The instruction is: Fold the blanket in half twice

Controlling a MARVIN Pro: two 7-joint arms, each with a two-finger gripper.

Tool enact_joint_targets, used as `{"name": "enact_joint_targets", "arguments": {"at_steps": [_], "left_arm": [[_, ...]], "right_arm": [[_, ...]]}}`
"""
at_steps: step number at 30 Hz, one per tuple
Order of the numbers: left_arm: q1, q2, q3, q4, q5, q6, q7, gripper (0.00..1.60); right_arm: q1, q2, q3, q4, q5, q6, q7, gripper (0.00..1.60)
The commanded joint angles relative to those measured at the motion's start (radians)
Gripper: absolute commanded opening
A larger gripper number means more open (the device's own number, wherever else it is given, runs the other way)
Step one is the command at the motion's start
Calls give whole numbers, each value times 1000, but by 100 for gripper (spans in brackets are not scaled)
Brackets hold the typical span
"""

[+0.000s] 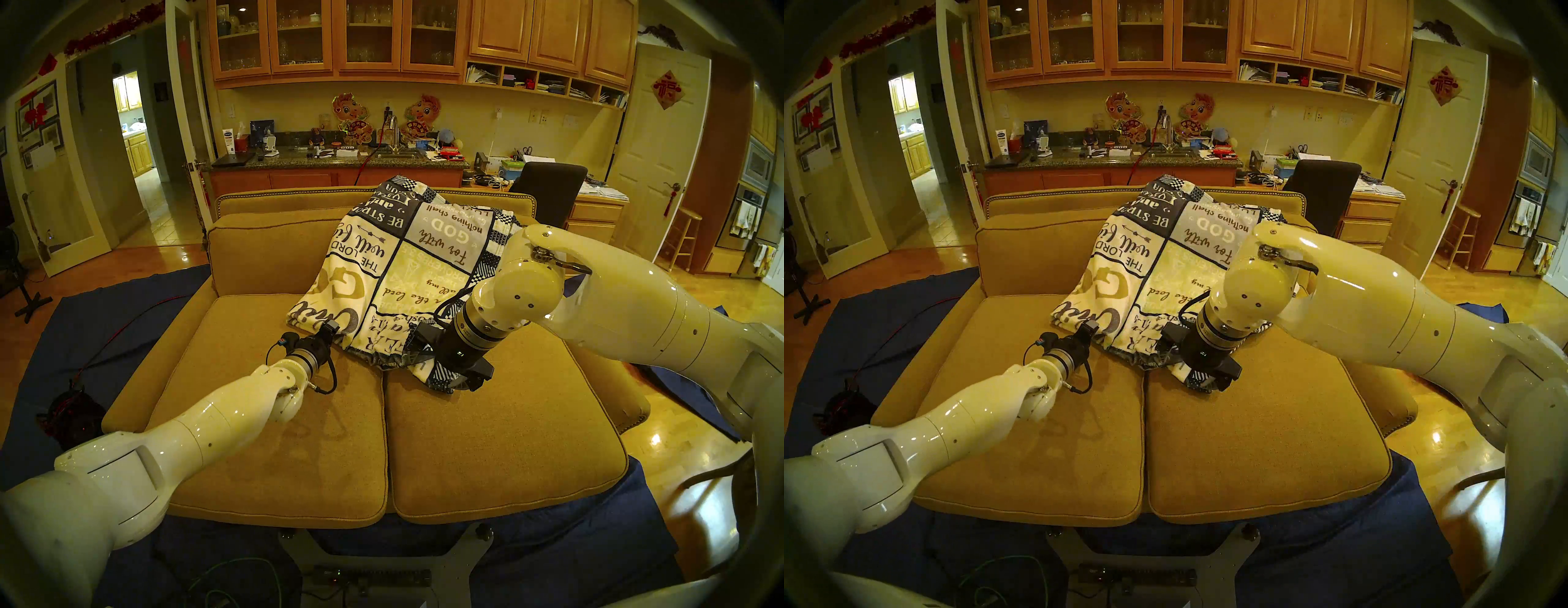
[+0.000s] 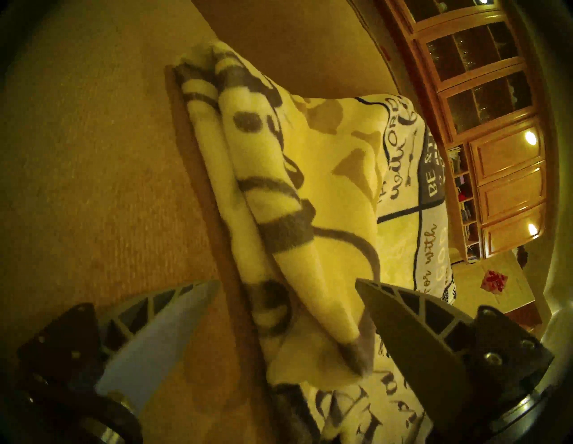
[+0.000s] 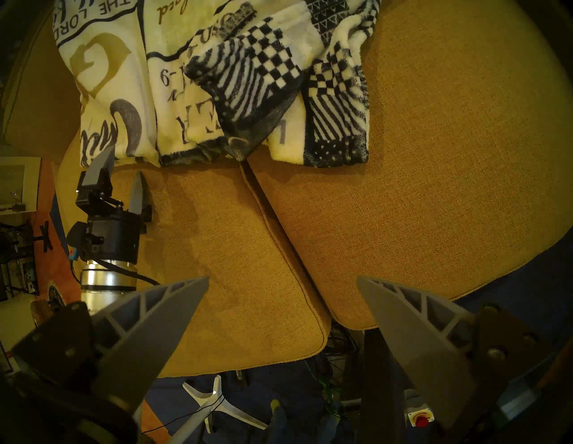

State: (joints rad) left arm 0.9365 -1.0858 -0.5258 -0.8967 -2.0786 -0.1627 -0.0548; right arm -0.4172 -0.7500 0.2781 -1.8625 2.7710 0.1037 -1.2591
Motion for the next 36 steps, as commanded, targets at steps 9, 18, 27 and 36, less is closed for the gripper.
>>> {"name": "enact_joint_targets", "arguments": {"at_steps": [9, 18, 27, 36], "left_arm": [[-134, -86, -1, 259, 40, 128, -116, 160], [-175, -136, -28, 403, 26, 189, -163, 160], [-241, -178, -39, 546, 25, 262, -197, 160], [-276, -209, -45, 613, 22, 297, -206, 160]], "right_arm": [[11, 1, 9, -2, -2, 2, 2, 160], [11, 1, 9, -2, -2, 2, 2, 160], [11, 1, 9, -2, -2, 1, 2, 160], [10, 1, 9, -2, -2, 1, 2, 160]]}}
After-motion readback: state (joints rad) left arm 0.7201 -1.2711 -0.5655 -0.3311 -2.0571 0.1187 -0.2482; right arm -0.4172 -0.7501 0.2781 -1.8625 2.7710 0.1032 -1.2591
